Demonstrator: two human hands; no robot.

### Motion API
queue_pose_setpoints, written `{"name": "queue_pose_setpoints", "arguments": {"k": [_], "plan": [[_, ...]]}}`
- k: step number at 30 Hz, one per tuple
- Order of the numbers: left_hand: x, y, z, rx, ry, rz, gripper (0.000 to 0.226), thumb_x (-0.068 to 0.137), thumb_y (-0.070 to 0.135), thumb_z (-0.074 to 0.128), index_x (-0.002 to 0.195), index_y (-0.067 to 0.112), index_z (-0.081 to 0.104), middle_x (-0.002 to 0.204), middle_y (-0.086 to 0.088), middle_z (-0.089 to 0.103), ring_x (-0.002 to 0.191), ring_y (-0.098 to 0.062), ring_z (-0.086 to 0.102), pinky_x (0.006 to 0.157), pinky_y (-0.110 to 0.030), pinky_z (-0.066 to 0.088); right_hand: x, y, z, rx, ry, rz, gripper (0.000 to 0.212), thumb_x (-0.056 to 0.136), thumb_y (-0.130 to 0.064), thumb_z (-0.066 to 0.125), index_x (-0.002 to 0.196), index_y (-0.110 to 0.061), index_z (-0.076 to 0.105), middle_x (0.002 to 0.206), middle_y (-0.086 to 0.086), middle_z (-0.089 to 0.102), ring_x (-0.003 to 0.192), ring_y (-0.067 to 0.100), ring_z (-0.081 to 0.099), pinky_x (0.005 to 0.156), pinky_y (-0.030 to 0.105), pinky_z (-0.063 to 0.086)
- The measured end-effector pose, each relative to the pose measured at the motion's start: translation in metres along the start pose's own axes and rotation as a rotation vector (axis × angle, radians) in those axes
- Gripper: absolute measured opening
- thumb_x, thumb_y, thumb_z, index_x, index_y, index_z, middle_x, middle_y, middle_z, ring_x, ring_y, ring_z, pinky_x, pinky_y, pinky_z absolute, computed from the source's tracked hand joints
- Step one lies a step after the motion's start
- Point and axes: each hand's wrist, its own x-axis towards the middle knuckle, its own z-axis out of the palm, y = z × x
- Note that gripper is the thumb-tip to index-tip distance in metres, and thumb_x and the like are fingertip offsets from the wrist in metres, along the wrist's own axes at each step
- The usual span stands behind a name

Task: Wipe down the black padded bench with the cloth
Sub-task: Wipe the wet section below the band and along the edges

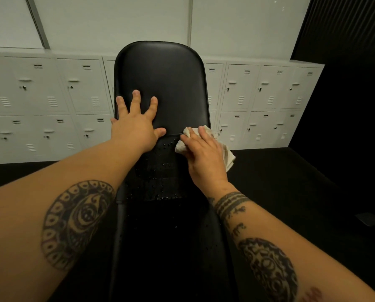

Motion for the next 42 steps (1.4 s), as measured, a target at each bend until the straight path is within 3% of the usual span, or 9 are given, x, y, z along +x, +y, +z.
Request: {"name": "queue_pose_setpoints", "arguments": {"k": [4,9,13,18,24,29,33,39,42], "plan": [[-0.002,0.002,-0.001,-0.012,-0.006,-0.001,0.088,0.097,0.063,0.05,0.161,0.041,-0.007,0.17,-0.003,-0.021,0.154,-0.042,-0.017,0.12,-0.067,0.019,-0.036,0.016,0.005,0.009,-0.051,-0.184,0.038,0.086,-0.002,0.066,0.119,-0.021,0.069,0.138,-0.008,0.059,0.142,0.021,0.039,0.116,0.046,0.026],[-0.003,0.002,-0.004,-0.024,-0.017,0.001,0.089,0.097,0.063,0.05,0.161,0.041,-0.007,0.169,-0.003,-0.021,0.154,-0.042,-0.017,0.121,-0.066,0.016,-0.073,0.045,-0.013,0.053,-0.126,-0.256,0.044,0.079,0.008,0.067,0.112,-0.021,0.071,0.129,-0.009,0.064,0.138,0.015,0.042,0.12,0.029,0.018],[-0.003,0.003,-0.003,-0.025,-0.011,0.007,0.088,0.097,0.063,0.05,0.161,0.04,-0.007,0.17,-0.003,-0.02,0.154,-0.042,-0.017,0.121,-0.067,0.017,-0.044,0.033,-0.019,0.048,0.043,-0.14,0.042,0.085,0.0,0.067,0.123,-0.02,0.068,0.126,-0.002,0.066,0.126,0.018,0.053,0.107,0.044,0.042],[0.0,-0.008,-0.005,-0.004,-0.032,0.033,0.08,0.099,0.065,0.043,0.16,0.045,-0.005,0.17,0.003,-0.019,0.155,-0.039,-0.016,0.12,-0.066,0.021,0.017,-0.021,0.01,0.158,0.213,0.098,0.023,0.091,-0.021,0.069,0.114,-0.025,0.072,0.111,-0.005,0.07,0.106,0.008,0.045,0.09,0.03,0.039],[0.008,-0.018,-0.003,-0.084,-0.133,0.053,0.084,0.093,0.072,0.046,0.157,0.053,-0.007,0.167,0.01,-0.028,0.152,-0.037,-0.025,0.117,-0.074,0.013,-0.015,0.007,0.015,0.069,0.129,-0.32,0.024,0.083,-0.007,0.071,0.105,-0.016,0.075,0.116,-0.005,0.071,0.101,0.024,0.061,0.092,0.04,0.046],[0.008,-0.019,0.0,-0.1,-0.123,0.067,0.097,0.089,0.067,0.06,0.157,0.051,-0.009,0.166,0.01,-0.029,0.151,-0.039,-0.027,0.119,-0.068,0.02,-0.016,0.011,0.014,0.027,0.209,-0.026,0.023,0.084,-0.015,0.077,0.105,-0.026,0.076,0.104,-0.003,0.062,0.097,0.026,0.056,0.077,0.045,0.051],[0.008,-0.021,0.003,-0.125,-0.089,0.073,0.095,0.091,0.063,0.061,0.158,0.05,-0.004,0.167,0.01,-0.027,0.152,-0.039,-0.026,0.121,-0.066,0.018,0.018,-0.021,0.016,0.111,0.238,0.212,0.024,0.09,-0.025,0.07,0.113,-0.026,0.074,0.108,-0.001,0.064,0.103,0.025,0.054,0.086,0.041,0.048],[0.009,-0.021,-0.001,-0.161,-0.119,0.062,0.087,0.098,0.049,0.06,0.158,0.051,-0.003,0.167,0.011,-0.028,0.151,-0.037,-0.028,0.121,-0.067,0.016,-0.002,-0.027,0.021,-0.037,0.068,-0.173,0.028,0.093,-0.04,0.059,0.105,-0.021,0.075,0.096,0.003,0.064,0.087,0.028,0.054,0.073,0.039,0.044],[0.008,-0.02,-0.001,-0.159,-0.124,0.054,0.087,0.099,0.045,0.06,0.158,0.052,-0.003,0.166,0.012,-0.029,0.151,-0.036,-0.028,0.121,-0.068,0.016,-0.005,-0.01,0.006,-0.119,0.081,-0.055,0.028,0.093,-0.041,0.061,0.108,-0.021,0.073,0.097,0.004,0.058,0.091,0.027,0.053,0.071,0.04,0.049]]}}
